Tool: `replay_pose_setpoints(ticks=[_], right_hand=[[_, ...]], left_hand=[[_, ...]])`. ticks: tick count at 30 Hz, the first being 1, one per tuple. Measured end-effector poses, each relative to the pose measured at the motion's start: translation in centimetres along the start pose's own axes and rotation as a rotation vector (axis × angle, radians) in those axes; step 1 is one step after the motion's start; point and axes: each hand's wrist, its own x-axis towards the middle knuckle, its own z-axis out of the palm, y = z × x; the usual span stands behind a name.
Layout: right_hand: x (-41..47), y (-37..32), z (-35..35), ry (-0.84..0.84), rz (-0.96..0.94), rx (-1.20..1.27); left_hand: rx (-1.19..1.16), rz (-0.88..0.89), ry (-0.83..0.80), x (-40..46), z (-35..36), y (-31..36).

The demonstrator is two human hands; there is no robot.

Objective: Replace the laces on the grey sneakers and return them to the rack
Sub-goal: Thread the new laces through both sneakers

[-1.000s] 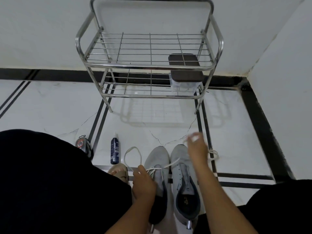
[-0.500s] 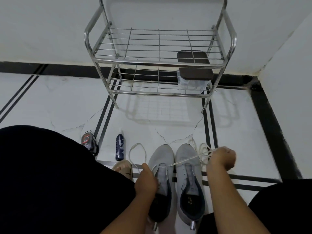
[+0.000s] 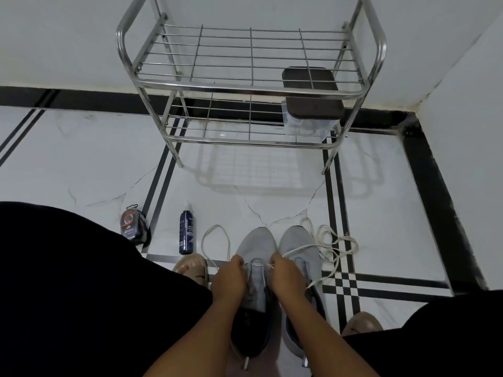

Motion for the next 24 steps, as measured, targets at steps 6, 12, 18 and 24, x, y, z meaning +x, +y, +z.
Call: replay_pose_setpoints(ticks=[6, 12, 18, 24], right_hand=[[0.6, 0.2, -0.7, -0.012, 0.048, 0.208], [1.1, 0.5, -0.8, -0.056, 0.133, 0.335], [1.2, 0.7, -1.1, -0.100, 0.131, 0.373], [0.2, 0.2, -1.8, 0.064, -0.039, 0.146]], left_hand=[[-0.048, -0.044, 0.055, 0.8, 0.5, -0.1], [0.054, -0.040, 0.098, 1.2, 1.3, -0.2], [0.105, -0.060, 0.096, 1.3, 1.4, -0.2], [0.046, -0.133, -0.004, 0.9, 0.2, 1.0]])
